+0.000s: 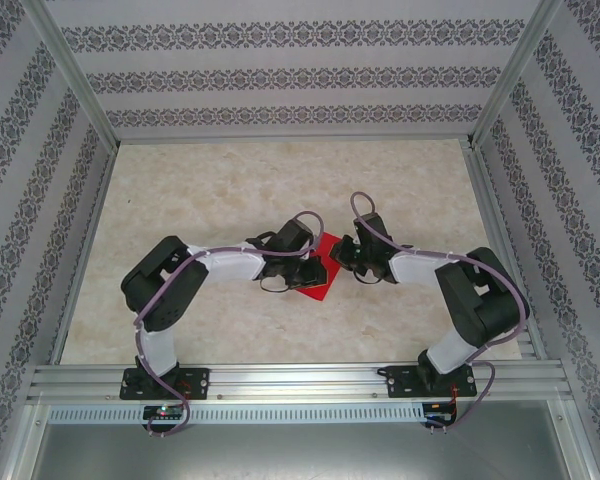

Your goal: Fold a paper plane with a square sheet of paper (pick it up from the middle)

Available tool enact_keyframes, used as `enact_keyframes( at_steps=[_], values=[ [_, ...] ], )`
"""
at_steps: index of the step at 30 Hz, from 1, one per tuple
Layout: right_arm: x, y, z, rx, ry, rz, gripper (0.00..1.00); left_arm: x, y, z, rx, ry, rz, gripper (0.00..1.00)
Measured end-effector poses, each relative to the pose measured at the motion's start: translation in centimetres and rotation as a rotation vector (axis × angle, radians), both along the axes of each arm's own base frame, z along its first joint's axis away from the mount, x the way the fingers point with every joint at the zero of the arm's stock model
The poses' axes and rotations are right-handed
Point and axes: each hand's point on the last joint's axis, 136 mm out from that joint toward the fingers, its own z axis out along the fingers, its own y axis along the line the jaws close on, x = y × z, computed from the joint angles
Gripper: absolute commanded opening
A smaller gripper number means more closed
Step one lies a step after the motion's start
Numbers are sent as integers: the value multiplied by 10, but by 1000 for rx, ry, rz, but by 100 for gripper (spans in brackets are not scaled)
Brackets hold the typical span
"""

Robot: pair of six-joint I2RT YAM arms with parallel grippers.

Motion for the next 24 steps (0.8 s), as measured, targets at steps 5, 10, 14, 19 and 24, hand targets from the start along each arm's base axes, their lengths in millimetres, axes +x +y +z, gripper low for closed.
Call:
enact_keyframes(
  at_steps=[5,10,14,19,24],
  values=[
    [-8,-10,-3,15,3,18,6,2,-12,0,-4,-4,-15,8],
    [-21,-13,-12,19,32,55,5,0,-10,-15,26,24,-15,6],
    [-24,-9,-12,27,32,89,5,-2,-7,-24,52,45,-18,6],
    [-30,-8,-23,19,66,123,5,-2,-5,-24,70,44,-18,5],
    [-27,-7,-24,3,74,151,5,-1,-4,-24,82,39,-21,5]
  ],
)
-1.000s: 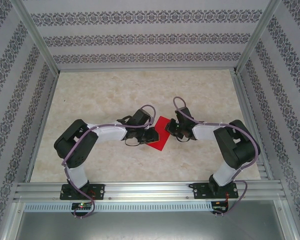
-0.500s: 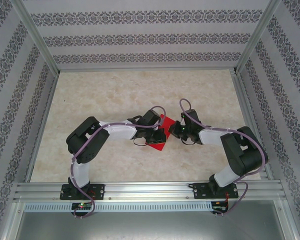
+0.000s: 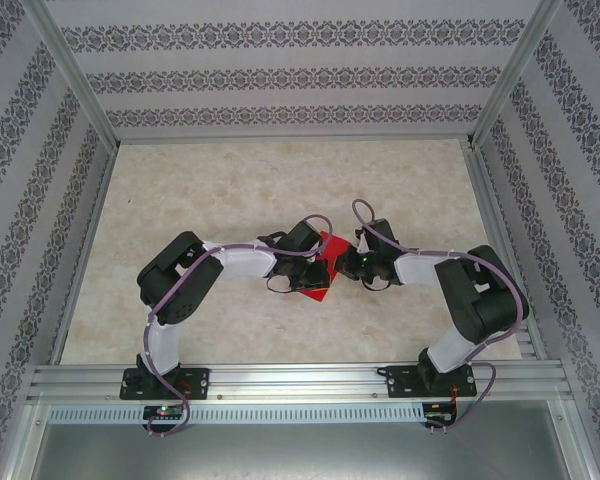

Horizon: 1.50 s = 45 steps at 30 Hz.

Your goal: Fold a paper plane with a square sheet of paper (pick it up from the middle)

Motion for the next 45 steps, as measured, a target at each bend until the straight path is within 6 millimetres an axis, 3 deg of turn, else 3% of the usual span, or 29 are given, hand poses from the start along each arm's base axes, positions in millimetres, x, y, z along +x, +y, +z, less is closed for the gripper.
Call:
enact_keyframes(
  at_steps=[16,31,38,41,45],
  values=[
    [19,-17,-1,8,52,23,5,4,-1,-1,13,-42,-45,1],
    [63,-50,0,34,45,-53,4,4,-1,-3,1,-81,-72,0],
    [89,-78,12,-52,-33,-146,5,4,0,-3,3,-83,-79,0],
    [91,-73,26,-43,-74,-135,5,4,0,-3,3,-84,-80,0],
    [74,-44,32,-21,-95,-63,5,4,0,-3,3,-86,-81,0]
  ],
)
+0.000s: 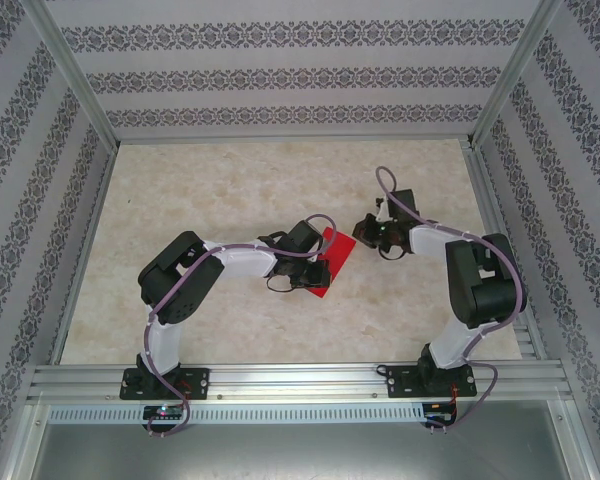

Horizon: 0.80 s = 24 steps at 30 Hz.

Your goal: Fold a paper plane with a square sheet of paper (pick it up from the middle)

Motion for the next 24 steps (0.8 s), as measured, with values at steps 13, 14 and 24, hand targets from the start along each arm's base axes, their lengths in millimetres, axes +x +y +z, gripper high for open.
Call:
enact_keyframes(
  at_steps=[13,14,24],
  values=[
    [-33,21,-32,52,116,57,5,0,0,0,0,-5,-6,0],
    [-30,19,-32,63,121,56,5,0,0,0,0,-6,-6,0],
    [21,-33,-23,0,55,-82,5,2,0,0,2,-15,-5,0]
  ],
)
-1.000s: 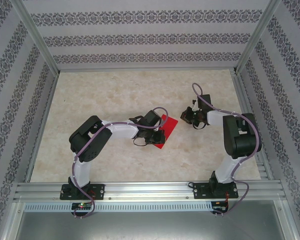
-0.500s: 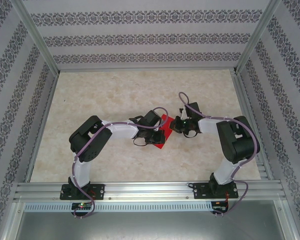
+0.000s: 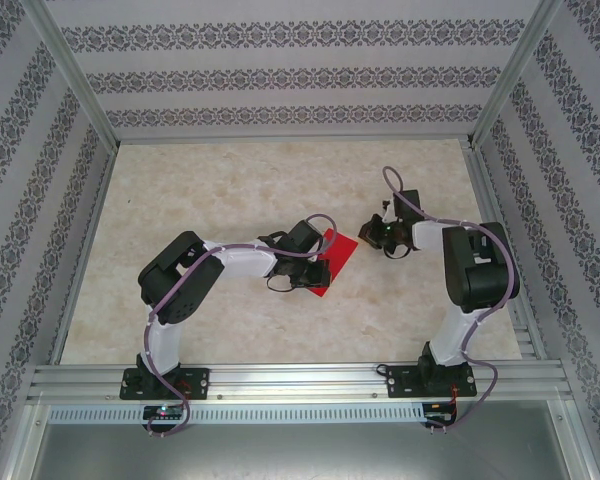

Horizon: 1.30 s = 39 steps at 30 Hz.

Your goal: Fold a paper plane with a square sheet of paper (pick it up from the middle)

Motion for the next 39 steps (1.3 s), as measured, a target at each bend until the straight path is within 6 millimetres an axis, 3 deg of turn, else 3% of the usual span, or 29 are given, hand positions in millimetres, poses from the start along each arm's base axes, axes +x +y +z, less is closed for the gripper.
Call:
enact_keyframes(
  at_steps=[4,8,12,16,23,39],
  values=[
    [-2,10,16,-6,-46,23,6,0,0,0,0,0,0,0],
    [-25,36,26,10,-70,87,6,0,0,0,1,1,0,0],
    [-52,56,15,23,-30,138,6,0,0,1,3,3,0,0],
    [-64,59,0,31,20,146,6,0,0,2,9,7,-3,2],
    [-64,60,-10,35,38,149,5,1,0,4,20,-12,-24,12],
    [-56,62,-11,63,22,154,5,26,-23,7,-38,-86,-29,10]
  ],
)
